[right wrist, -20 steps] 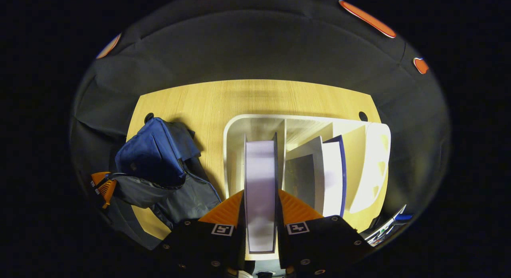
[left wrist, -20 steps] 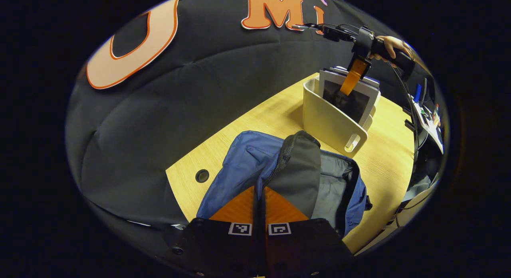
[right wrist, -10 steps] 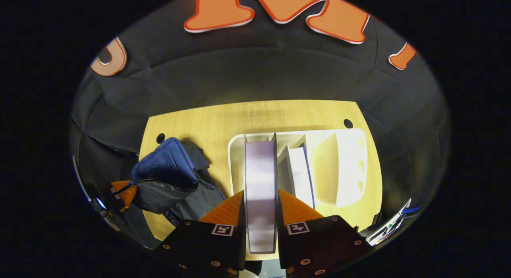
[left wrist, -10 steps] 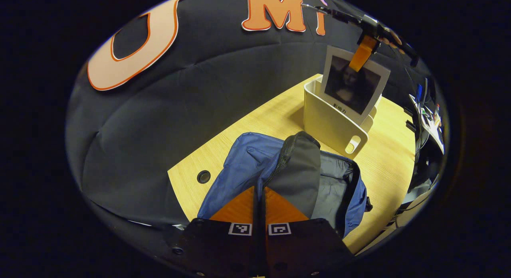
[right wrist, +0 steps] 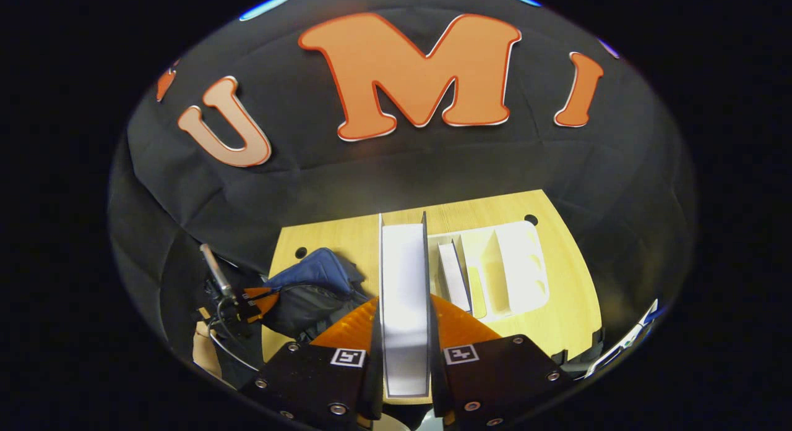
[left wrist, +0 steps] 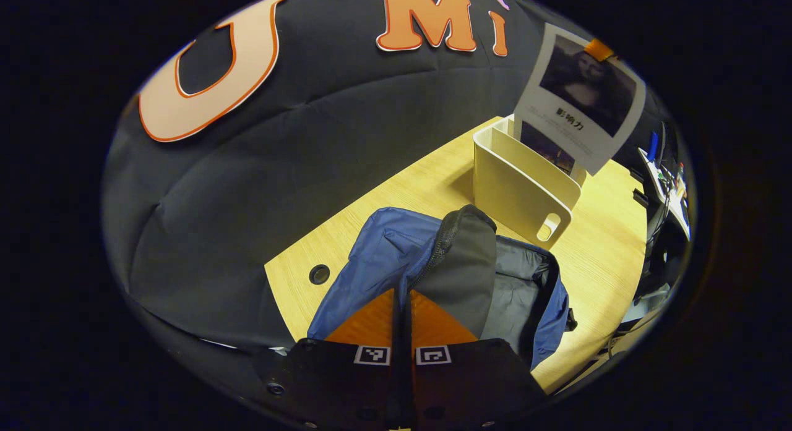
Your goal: Open the schoolbag, grab two books from the bookshelf and put them into the schoolbag.
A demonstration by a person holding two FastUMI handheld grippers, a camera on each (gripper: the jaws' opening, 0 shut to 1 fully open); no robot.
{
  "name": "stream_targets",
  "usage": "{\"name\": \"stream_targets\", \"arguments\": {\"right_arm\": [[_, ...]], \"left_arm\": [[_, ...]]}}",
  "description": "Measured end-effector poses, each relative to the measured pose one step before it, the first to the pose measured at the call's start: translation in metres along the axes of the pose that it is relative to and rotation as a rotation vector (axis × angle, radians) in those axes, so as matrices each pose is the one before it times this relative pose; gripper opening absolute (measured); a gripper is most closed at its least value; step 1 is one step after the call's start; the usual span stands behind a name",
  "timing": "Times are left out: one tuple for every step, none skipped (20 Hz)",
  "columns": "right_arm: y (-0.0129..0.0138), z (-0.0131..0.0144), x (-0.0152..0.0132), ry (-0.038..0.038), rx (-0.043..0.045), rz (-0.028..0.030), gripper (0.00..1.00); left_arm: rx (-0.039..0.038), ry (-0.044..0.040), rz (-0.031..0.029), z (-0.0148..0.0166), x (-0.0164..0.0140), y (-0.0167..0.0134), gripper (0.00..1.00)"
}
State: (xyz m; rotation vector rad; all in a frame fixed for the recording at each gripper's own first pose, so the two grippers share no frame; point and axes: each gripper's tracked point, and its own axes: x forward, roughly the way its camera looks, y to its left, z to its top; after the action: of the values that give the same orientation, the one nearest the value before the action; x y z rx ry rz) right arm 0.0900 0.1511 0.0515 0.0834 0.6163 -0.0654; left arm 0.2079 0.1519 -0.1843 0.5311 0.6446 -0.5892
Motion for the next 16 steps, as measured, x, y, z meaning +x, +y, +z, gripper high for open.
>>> {"name": "stream_targets", "arguments": {"right_arm": [[0.00247,-0.00839,-0.00632,-0.00667,0.01711,0.01933,0.31],[0.00406,-0.00917,-0.00498,-0.00533,0.0211,0.0223,0.31],[0.0038,-0.01328,-0.00331,-0.00208,0.02121,0.02454,0.31],[0.0056,-0.01247,0.00114,0.00082,0.02293,0.02666,0.31],[0.00569,-0.0142,0.00225,0.00163,0.02632,0.032,0.31],[0.00696,-0.01597,0.00371,0.00986,0.03027,0.03599,0.31],[0.00611,-0.01566,0.00526,0.01008,0.03512,0.03901,0.3],[0.00418,-0.01439,0.00722,0.00726,0.02735,0.03688,0.3],[-0.00074,-0.01267,0.00795,0.0049,0.03017,0.02382,0.3],[-0.00286,-0.01378,0.00948,0.00524,0.03284,0.01602,0.31],[-0.00117,-0.0123,0.01163,0.01242,0.03553,0.01941,0.31],[-0.00318,-0.01213,0.01067,0.00914,0.04495,0.0292,0.3],[-0.00362,-0.00972,0.01244,0.00782,0.05617,0.03022,0.3],[-0.00382,-0.0069,0.01431,0.0022,0.04468,0.02821,0.3],[-0.00464,-0.00506,0.01198,-0.00508,0.04121,0.00961,0.3],[-0.00761,-0.00364,0.00797,-0.011,0.0264,-0.00341,0.3]], "left_arm": [[0.00144,0.00055,-0.00058,-0.00056,0.00075,-0.00101,0.01],[0.00564,0.00099,0.00227,0.0023,-0.00129,-0.00089,0.01],[0.00895,-0.00066,0.00472,0.0018,-0.00007,-0.00006,0.01],[0.00645,0.00016,0.00525,0.00244,-0.00086,-0.00013,0.01],[0.00606,0.00166,0.00324,0.00059,-0.00165,0.00027,0.01],[0.00486,0.00311,0.0033,0.0013,-0.00059,-0.00045,0.01],[0.0046,0.002,0.0041,0.00175,-0.00075,-0.00127,0.01],[0.00366,-0.00073,0.00622,0.00235,-0.00037,-0.00092,0.01],[0.00416,-0.00127,0.00802,0.00042,-0.00235,0.00195,0.01],[0.00267,-0.00285,0.00777,0.00202,-0.0026,0.00004,0.01],[0.00381,-0.00306,0.00394,0.00236,-0.00124,-0.00112,0.01],[0.0063,-0.00121,0.00157,0.00281,-0.00117,-0.00156,0.01],[0.00563,-0.00074,0.00366,0.0014,-0.00357,-0.00076,0.01],[0.00436,-0.00357,0.00497,0.00237,-0.00356,-0.00066,0.01],[0.00387,-0.00107,0.00365,0.00151,-0.00341,-0.00149,0.01],[0.00119,-0.00077,0.00262,0.00262,-0.00282,-0.00148,0.01]]}}
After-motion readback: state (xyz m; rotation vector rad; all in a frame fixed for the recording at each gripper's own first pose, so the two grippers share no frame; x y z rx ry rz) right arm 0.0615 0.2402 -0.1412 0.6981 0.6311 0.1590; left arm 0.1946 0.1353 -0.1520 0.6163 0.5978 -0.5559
